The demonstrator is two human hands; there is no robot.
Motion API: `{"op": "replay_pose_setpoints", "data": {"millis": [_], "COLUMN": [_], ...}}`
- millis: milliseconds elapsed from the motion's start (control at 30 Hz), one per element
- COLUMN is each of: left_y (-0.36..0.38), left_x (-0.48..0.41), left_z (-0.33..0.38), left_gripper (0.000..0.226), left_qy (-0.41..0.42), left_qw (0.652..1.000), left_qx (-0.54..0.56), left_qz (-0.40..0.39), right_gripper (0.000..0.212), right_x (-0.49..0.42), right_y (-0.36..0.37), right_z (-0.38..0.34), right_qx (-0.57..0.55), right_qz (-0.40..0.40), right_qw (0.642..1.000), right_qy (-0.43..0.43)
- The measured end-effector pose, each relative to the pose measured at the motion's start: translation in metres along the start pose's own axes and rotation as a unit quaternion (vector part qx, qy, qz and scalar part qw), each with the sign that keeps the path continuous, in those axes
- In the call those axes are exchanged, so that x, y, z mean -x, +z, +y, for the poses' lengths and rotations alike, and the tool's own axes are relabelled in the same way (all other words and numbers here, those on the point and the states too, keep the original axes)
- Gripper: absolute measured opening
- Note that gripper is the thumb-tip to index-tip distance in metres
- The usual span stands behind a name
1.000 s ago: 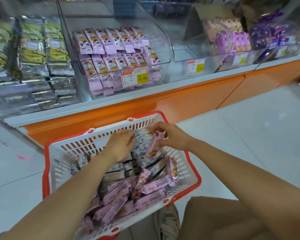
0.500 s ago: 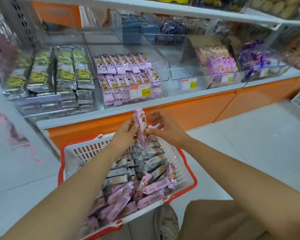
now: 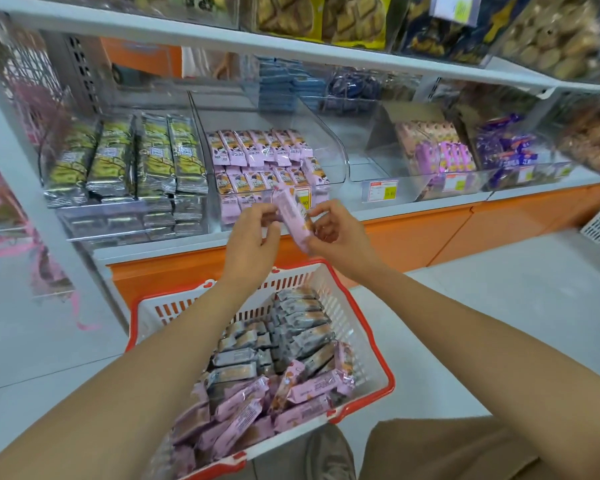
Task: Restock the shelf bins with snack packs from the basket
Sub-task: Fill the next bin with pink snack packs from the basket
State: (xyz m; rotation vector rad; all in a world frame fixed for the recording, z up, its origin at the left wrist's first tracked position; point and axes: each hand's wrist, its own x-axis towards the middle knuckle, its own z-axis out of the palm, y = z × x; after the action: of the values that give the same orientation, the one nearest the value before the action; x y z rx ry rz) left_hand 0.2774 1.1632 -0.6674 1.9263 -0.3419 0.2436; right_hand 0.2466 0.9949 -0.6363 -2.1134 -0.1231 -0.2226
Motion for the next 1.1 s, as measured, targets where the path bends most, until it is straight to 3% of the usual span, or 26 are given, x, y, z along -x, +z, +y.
{"op": "replay_pose_setpoints", "data": {"millis": [67,133,233,333,433,833,1100], "left_y": [-0.011,-0.018,-0.026,-0.029,-0.028,-0.028,-0.033], "left_x": [-0.007,-0.015,-0.022,-0.020,-0.020,-0.023,-0.015], "left_z": [-0.004,-0.013,-0.023,-0.032,-0.037,-0.051,-0.042], "left_gripper": [0.032,0.046,0.069,0.078,0.080,0.089,0.084], "left_qy": [0.122,0.172,0.136,0.130,0.140,0.162,0.164], "left_qw": [0.976,0.940,0.904,0.871,0.851,0.844,0.848], "left_qx": [-0.168,-0.286,-0.405,-0.472,-0.504,-0.511,-0.503], "left_qz": [0.072,0.076,0.000,-0.033,-0.034,-0.032,-0.047], "right_gripper": [0.038,0.033,0.029,0.028,0.029,0.015,0.013], "right_x": [-0.014,-0.031,-0.060,-0.088,-0.112,-0.146,-0.082], "right_y": [-0.007,-0.013,-0.019,-0.017,-0.012,0.007,-0.003], "right_z": [-0.006,-0.011,-0.013,-0.012,-0.010,0.021,0.008], "right_qx": [0.012,0.029,0.092,0.151,0.195,0.316,0.230], "right_qz": [0.031,0.059,0.099,0.114,0.122,0.119,0.113], "right_qw": [0.999,0.998,0.991,0.982,0.973,0.941,0.965], "right_qy": [0.000,0.001,-0.002,0.002,0.012,0.041,-0.060]}}
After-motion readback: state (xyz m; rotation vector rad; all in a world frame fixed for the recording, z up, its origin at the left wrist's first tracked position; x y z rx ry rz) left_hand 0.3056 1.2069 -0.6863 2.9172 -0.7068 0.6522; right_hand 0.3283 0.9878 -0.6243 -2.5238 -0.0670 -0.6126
